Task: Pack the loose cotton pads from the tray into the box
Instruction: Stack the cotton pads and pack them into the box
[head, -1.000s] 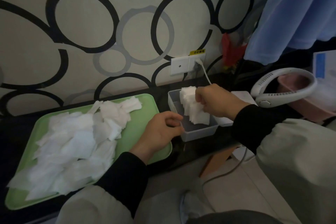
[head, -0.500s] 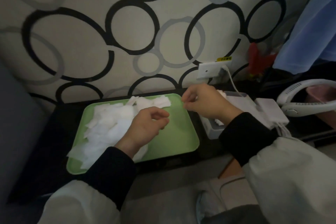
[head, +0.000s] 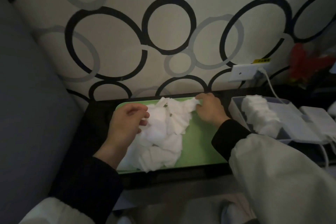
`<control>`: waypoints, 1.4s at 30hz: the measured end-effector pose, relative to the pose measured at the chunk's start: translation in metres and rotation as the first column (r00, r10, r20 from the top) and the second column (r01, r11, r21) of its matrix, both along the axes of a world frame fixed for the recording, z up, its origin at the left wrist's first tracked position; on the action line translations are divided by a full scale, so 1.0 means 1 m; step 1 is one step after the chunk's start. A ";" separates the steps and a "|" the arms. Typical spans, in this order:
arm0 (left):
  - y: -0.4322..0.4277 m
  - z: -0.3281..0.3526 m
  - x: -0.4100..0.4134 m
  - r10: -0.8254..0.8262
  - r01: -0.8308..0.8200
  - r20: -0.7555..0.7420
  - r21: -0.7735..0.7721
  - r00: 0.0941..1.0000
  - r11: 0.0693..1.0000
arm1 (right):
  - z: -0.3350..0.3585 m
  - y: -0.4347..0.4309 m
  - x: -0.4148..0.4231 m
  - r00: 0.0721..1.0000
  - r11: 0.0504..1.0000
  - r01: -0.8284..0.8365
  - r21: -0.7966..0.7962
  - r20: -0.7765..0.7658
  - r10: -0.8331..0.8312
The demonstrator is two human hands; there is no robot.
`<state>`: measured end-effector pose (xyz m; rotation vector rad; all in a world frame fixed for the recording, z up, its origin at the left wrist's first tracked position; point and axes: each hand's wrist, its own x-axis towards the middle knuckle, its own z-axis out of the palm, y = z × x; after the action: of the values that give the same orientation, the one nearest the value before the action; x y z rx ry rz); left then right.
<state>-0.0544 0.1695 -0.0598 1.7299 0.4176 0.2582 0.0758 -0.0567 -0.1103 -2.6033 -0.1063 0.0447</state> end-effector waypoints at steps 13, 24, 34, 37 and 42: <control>0.006 -0.001 0.005 -0.050 0.049 -0.027 -0.009 0.998 0.999 | -0.003 0.015 0.016 0.984 0.940 0.164 0.299 -0.116 -0.135; -0.018 0.016 -0.012 -0.231 0.234 0.057 -0.046 0.971 0.971 | 0.072 0.000 -0.087 0.984 0.681 -0.035 0.732 -0.095 0.153; -0.037 0.024 -0.026 -0.212 0.246 0.137 -0.327 0.968 0.913 | 0.085 0.014 -0.125 0.978 0.546 -0.140 0.826 0.029 0.207; -0.032 0.021 -0.024 -0.151 0.169 0.075 -0.379 0.986 0.910 | 0.078 0.009 -0.119 0.984 0.510 -0.095 0.855 0.004 0.176; -0.029 0.017 -0.021 -0.145 0.151 0.042 -0.331 0.988 0.932 | 0.073 0.005 -0.111 0.957 0.399 -0.069 0.914 -0.053 0.287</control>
<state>-0.0755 0.1404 -0.0430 1.4162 0.2965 0.0854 -0.0356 -0.0519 -0.0372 -1.4293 -0.2588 0.2598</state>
